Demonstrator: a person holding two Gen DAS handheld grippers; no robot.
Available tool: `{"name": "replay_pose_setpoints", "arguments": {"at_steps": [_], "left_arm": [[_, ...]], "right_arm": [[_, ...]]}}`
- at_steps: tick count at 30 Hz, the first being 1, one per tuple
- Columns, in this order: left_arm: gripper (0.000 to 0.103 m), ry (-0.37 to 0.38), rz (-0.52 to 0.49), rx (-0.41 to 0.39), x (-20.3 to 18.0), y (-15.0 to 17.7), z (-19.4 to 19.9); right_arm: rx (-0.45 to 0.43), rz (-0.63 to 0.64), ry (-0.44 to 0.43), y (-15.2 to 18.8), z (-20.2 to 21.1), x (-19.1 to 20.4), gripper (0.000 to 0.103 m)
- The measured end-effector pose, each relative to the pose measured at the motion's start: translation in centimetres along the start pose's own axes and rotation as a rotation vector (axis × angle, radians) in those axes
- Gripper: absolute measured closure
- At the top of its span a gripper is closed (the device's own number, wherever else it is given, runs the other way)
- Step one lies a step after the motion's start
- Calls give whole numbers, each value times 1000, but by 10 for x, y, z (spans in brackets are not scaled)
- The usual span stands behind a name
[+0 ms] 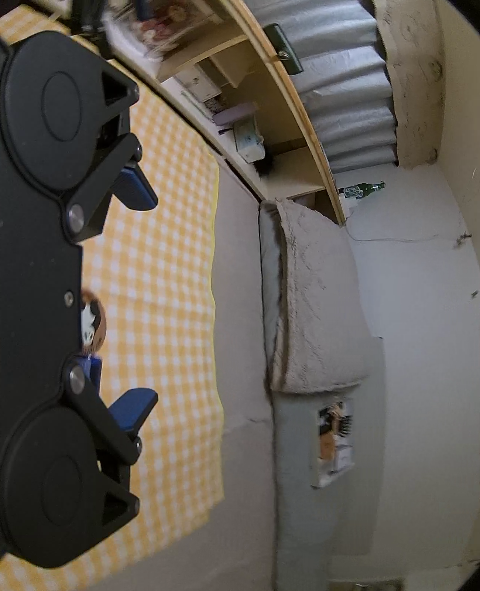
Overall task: Organize rigid objects
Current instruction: 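Move the right tool to the panda coaster and close on it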
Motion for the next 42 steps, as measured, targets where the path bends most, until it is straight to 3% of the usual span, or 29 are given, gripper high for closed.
{"name": "replay_pose_setpoints", "arguments": {"at_steps": [4, 6, 13, 18, 27, 37, 42], "left_arm": [[15, 61, 28, 66, 1, 14, -18], [29, 70, 28, 113, 1, 20, -29], [52, 129, 71, 191, 5, 27, -60], [73, 160, 59, 240, 2, 33, -76], [78, 162, 36, 309, 1, 45, -100], [78, 191, 16, 356, -6, 54, -113], [89, 211, 13, 368, -8, 55, -117]], "right_arm": [[18, -77, -60, 8, -34, -7, 0], [67, -108, -75, 16, -54, -12, 0], [260, -325, -156, 43, -115, -39, 0], [315, -505, -136, 59, -138, -70, 0], [456, -428, -43, 85, -171, -86, 0], [521, -348, 17, 94, -203, -93, 0], [559, -278, 50, 96, -222, -90, 0]]}}
Point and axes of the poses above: each gripper's, at about its wrist camera, not at the fingertips, and z roughly against the way its jaws point, x to its left, y to its underside, the point moved 5 cm from there along -z, roughly the way its jaws point, and after that the axes turned 14 degrees about -y, right-handed, at the moved point
